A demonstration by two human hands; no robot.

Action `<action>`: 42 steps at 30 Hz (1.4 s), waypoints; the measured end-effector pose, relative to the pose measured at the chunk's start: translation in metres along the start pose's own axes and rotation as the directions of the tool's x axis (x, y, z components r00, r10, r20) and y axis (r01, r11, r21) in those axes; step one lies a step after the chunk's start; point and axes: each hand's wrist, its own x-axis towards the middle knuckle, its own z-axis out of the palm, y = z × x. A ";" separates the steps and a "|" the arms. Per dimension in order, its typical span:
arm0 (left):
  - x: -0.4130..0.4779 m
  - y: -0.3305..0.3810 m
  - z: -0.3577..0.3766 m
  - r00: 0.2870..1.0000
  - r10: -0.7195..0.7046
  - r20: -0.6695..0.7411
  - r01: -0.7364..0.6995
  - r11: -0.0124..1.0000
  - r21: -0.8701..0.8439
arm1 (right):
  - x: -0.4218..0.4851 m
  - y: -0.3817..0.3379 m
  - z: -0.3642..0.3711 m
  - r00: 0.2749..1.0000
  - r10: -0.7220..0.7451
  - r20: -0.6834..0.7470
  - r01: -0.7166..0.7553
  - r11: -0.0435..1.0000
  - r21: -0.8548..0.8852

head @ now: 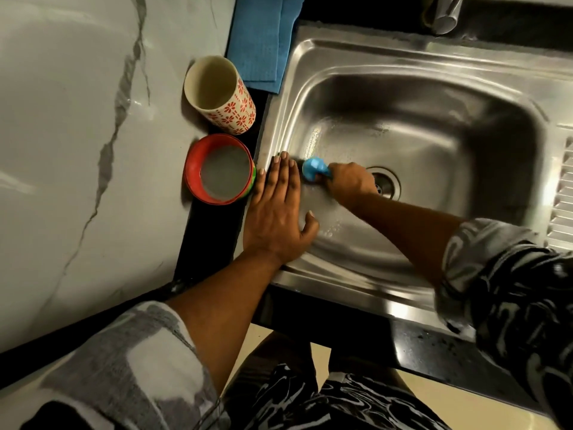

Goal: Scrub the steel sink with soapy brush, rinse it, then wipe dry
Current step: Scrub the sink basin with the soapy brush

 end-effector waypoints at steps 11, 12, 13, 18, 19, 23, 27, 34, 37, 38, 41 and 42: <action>-0.001 0.000 0.001 0.999 0.014 -0.043 -0.014 1.000 -0.007 | -0.032 -0.009 0.024 0.994 -0.040 0.098 0.037 0.999 0.035; 0.000 -0.001 0.002 0.999 0.014 -0.044 -0.014 1.000 -0.003 | -0.040 -0.006 0.031 0.990 -0.072 0.122 0.072 0.997 0.004; 0.000 -0.001 0.002 0.999 0.010 -0.044 -0.010 1.000 0.001 | -0.041 -0.005 0.033 0.986 -0.083 0.143 0.087 0.996 -0.026; -0.001 0.000 0.003 0.999 0.012 -0.037 -0.011 1.000 0.022 | -0.011 -0.015 0.012 0.994 0.009 0.113 -0.018 0.997 0.074; -0.001 0.000 0.003 0.999 0.011 -0.039 -0.010 1.000 0.022 | -0.015 -0.016 0.013 0.991 0.012 0.131 -0.023 0.996 0.083; -0.001 0.001 0.003 0.999 0.017 -0.049 -0.015 0.999 0.037 | -0.064 0.011 0.034 0.911 -0.091 0.403 0.084 0.996 0.035; -0.001 0.001 0.004 0.999 0.006 -0.050 -0.004 0.999 0.046 | -0.085 0.074 0.027 0.868 -0.042 0.494 0.111 0.988 -0.111; -0.001 0.001 0.003 0.998 0.011 -0.056 -0.008 0.999 0.052 | -0.078 0.023 0.026 0.929 -0.081 0.362 0.129 0.985 -0.112; -0.001 0.001 0.002 0.998 0.010 -0.065 -0.007 0.999 0.046 | -0.060 -0.014 0.026 0.925 -0.098 0.367 0.121 0.992 -0.040; -0.001 0.001 0.002 0.998 0.012 -0.063 -0.009 0.999 0.049 | -0.060 -0.010 0.026 0.921 -0.108 0.375 0.139 0.989 -0.056; -0.002 0.001 0.003 0.999 0.005 -0.054 -0.002 0.998 0.058 | -0.083 0.037 0.018 0.904 -0.068 0.423 0.145 0.978 -0.152; -0.002 0.002 0.002 0.999 0.002 -0.053 0.001 0.998 0.059 | -0.091 0.056 0.015 0.897 -0.037 0.441 0.133 0.973 -0.190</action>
